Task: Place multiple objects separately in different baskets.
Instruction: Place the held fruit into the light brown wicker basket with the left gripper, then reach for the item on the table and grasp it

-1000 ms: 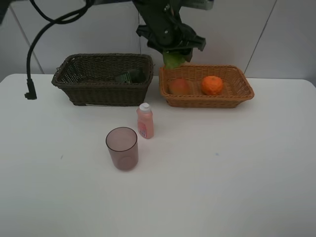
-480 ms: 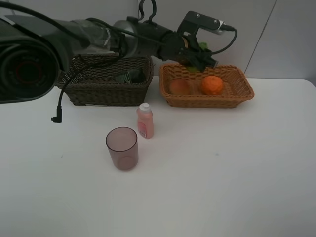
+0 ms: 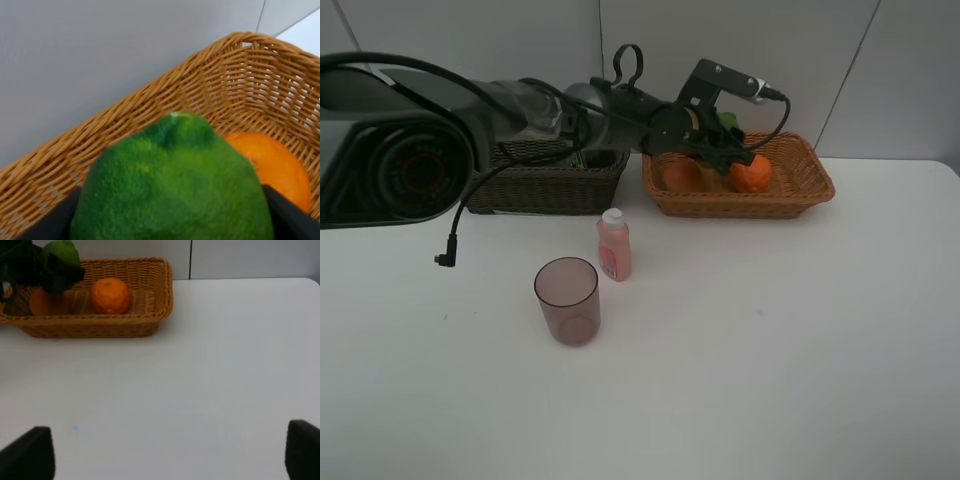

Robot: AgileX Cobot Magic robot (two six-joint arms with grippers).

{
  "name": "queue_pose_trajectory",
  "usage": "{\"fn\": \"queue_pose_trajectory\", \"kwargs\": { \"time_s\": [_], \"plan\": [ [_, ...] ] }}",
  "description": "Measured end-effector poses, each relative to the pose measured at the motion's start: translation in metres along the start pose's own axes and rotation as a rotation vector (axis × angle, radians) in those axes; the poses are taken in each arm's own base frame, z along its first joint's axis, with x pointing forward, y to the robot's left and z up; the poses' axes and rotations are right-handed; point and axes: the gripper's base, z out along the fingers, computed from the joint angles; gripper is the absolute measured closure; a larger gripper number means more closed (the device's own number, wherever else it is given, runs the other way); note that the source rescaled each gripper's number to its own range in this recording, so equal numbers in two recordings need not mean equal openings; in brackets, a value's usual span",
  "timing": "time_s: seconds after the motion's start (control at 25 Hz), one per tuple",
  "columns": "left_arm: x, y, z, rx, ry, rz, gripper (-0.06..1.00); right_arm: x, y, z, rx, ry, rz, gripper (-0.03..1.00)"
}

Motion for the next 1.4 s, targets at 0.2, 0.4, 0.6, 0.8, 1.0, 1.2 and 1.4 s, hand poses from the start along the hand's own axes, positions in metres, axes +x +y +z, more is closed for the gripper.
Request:
{"fn": "queue_pose_trajectory", "kwargs": {
  "time_s": [0.2,0.4,0.6,0.8,1.0,1.2,1.4],
  "plan": [
    [0.000,0.001,0.000,-0.002,0.004,-0.001,-0.05,0.000,0.000,0.000,0.000,0.000,0.000,-0.03],
    [0.001,0.002,-0.001,-0.006,0.025,-0.001,-0.06,0.000,0.000,0.000,0.000,0.000,0.000,-0.03],
    [-0.024,0.005,-0.020,-0.021,0.093,-0.002,-0.06,0.000,0.000,0.000,0.000,0.000,0.000,-0.03],
    [-0.053,0.009,-0.057,-0.053,0.277,-0.006,-0.06,0.000,0.000,0.000,0.000,0.000,0.000,-0.03],
    [-0.076,0.012,-0.102,-0.086,0.487,-0.016,-0.06,0.000,0.000,0.000,0.000,0.000,0.000,-0.03],
    [-0.093,0.015,-0.144,-0.131,0.654,-0.089,-0.06,0.000,0.000,0.000,0.000,0.000,0.000,-0.03],
    [-0.092,0.015,-0.162,-0.167,0.784,-0.142,-0.06,0.000,0.000,0.000,0.000,0.000,0.000,-0.03]
  ]
}}
